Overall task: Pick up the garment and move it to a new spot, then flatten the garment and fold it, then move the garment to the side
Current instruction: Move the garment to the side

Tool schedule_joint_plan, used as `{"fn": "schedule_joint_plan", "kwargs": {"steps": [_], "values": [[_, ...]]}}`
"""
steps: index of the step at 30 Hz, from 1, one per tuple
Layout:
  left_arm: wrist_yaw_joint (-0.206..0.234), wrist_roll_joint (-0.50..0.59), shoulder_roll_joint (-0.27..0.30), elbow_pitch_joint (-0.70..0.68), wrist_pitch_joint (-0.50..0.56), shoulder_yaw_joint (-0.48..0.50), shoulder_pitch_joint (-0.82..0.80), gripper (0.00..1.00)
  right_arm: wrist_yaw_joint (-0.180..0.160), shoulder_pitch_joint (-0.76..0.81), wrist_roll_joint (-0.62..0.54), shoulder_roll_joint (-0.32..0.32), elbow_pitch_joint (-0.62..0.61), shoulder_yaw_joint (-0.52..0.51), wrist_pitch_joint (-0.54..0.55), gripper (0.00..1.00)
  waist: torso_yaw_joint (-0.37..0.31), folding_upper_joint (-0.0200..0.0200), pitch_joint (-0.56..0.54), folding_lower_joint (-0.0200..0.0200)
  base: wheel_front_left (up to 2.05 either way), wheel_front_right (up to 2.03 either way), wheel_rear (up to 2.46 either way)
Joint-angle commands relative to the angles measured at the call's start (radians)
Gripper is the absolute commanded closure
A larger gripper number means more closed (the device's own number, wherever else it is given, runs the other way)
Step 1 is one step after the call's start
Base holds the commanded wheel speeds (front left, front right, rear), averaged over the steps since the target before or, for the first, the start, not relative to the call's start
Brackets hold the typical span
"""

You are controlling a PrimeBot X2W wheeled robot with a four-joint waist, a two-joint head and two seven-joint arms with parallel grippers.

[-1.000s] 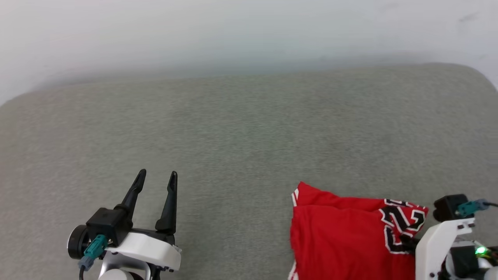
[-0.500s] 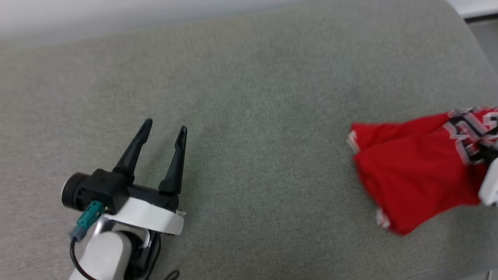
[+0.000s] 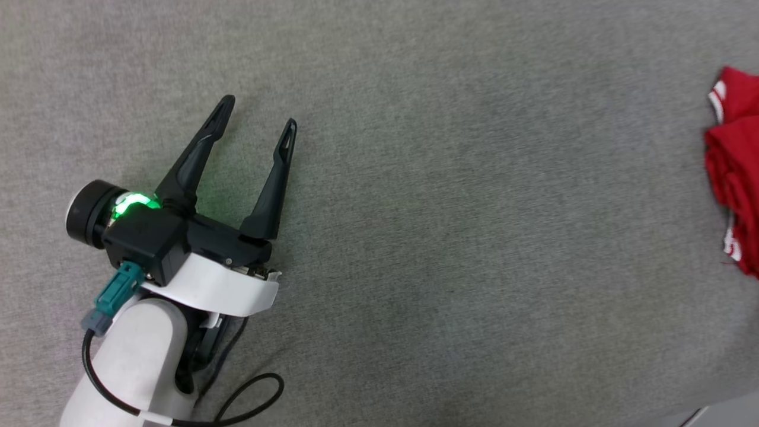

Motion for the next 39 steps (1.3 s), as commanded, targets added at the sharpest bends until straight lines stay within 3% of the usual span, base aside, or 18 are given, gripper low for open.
{"fn": "schedule_joint_plan", "kwargs": {"steps": [1,2,3,4,6,14,24,39], "values": [[-0.002,0.005,0.002,-0.007,-0.001,-0.001,-0.015,0.0,-0.001,-0.017,-0.002,0.005,0.005,-0.003,-0.014,1.0,0.015,0.0,0.029,-0.0002,0.0,0.0,0.0],[-0.003,0.006,0.002,-0.008,-0.001,-0.002,-0.018,0.0,-0.001,-0.023,-0.01,0.011,0.013,-0.007,-0.023,1.0,0.017,0.0,0.035,-0.0002,0.0,0.0,0.0],[-0.004,0.006,0.002,-0.008,0.0,-0.004,-0.02,0.0,-0.001,-0.027,-0.02,0.017,0.023,-0.007,-0.036,0.93,0.019,0.0,0.039,-0.0002,0.0,0.0,0.0],[-0.004,0.006,0.002,-0.006,-0.001,-0.006,-0.022,0.0,-0.001,-0.031,-0.029,0.022,0.032,-0.008,-0.049,0.69,0.02,0.0,0.042,-0.0002,0.0,0.0,0.0],[-0.004,0.004,0.0,-0.002,-0.003,-0.01,-0.026,0.0,-0.001,-0.037,-0.056,0.027,0.045,-0.019,-0.085,0.0,0.022,0.0,0.044,-0.0002,0.0,0.0,0.0],[-0.004,-0.01,-0.018,0.039,-0.021,-0.025,-0.014,0.0,-0.001,-0.051,-0.143,0.056,0.06,-0.074,-0.268,0.0,0.044,0.0,-0.004,-0.0002,0.0,0.0,0.0],[0.027,-0.046,-0.064,0.124,-0.056,-0.007,0.073,0.0,-0.001,0.096,-0.136,0.084,0.017,-0.016,-0.485,0.0,0.106,0.0,-0.187,-0.0002,0.0,0.0,0.0],[0.096,-0.095,-0.115,0.218,-0.068,0.046,0.259,0.0,-0.001,0.435,-0.081,0.261,-0.129,0.108,-0.614,0.0,0.212,0.0,-0.449,-0.0002,0.0,0.0,0.0]]}}
